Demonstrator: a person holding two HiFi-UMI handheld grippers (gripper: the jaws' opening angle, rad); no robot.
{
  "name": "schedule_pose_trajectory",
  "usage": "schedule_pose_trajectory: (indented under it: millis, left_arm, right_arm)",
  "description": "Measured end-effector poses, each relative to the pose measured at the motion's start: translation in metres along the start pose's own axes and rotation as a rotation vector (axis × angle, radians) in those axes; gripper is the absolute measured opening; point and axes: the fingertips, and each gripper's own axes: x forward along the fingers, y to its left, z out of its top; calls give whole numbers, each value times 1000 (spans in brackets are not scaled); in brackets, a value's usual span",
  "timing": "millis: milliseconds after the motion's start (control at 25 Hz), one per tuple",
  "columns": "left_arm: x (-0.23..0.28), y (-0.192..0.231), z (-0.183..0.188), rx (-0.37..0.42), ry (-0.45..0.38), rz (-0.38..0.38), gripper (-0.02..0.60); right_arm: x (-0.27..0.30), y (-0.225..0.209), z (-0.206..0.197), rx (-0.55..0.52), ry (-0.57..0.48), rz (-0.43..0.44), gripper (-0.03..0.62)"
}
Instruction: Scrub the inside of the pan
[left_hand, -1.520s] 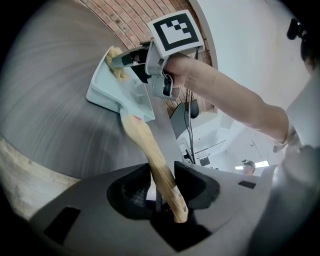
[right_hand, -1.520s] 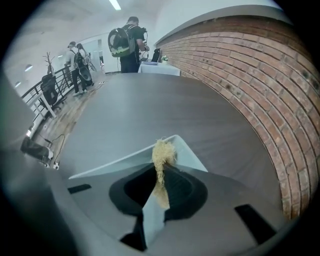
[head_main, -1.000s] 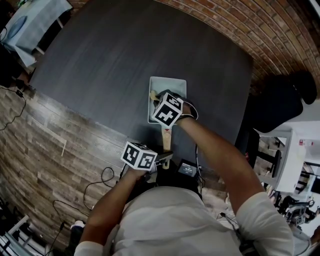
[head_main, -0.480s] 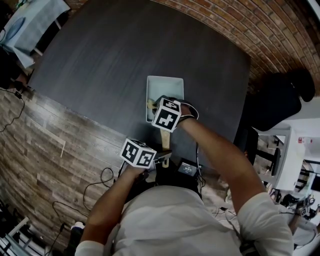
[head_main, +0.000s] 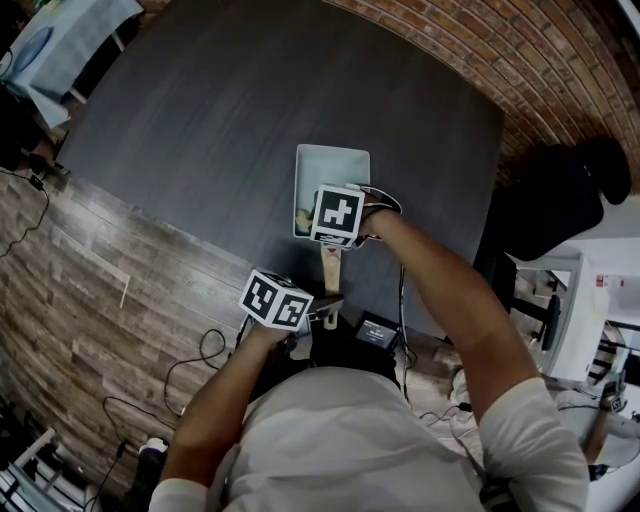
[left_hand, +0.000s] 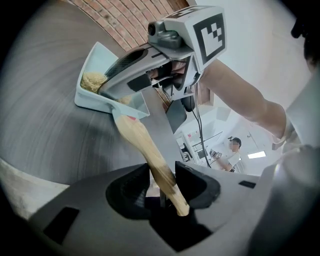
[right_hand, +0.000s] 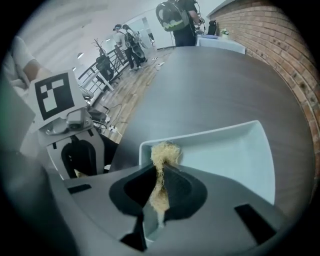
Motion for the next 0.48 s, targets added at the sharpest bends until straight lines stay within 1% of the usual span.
schedule_pose_trajectory:
  millis: [80,360,480]
  left_arm:
    - [-1,0,-1,-3,-2,1,163]
    - [-5,0,-4,-4,8,0,163]
    - [-8,-1,-8,-3,19,-5,163]
  right_arm:
    - [1,3,1,-4,-6,50,51]
    - [2,11,0,-26,22,174,48]
    - [2,17,1,-20,36,248,46]
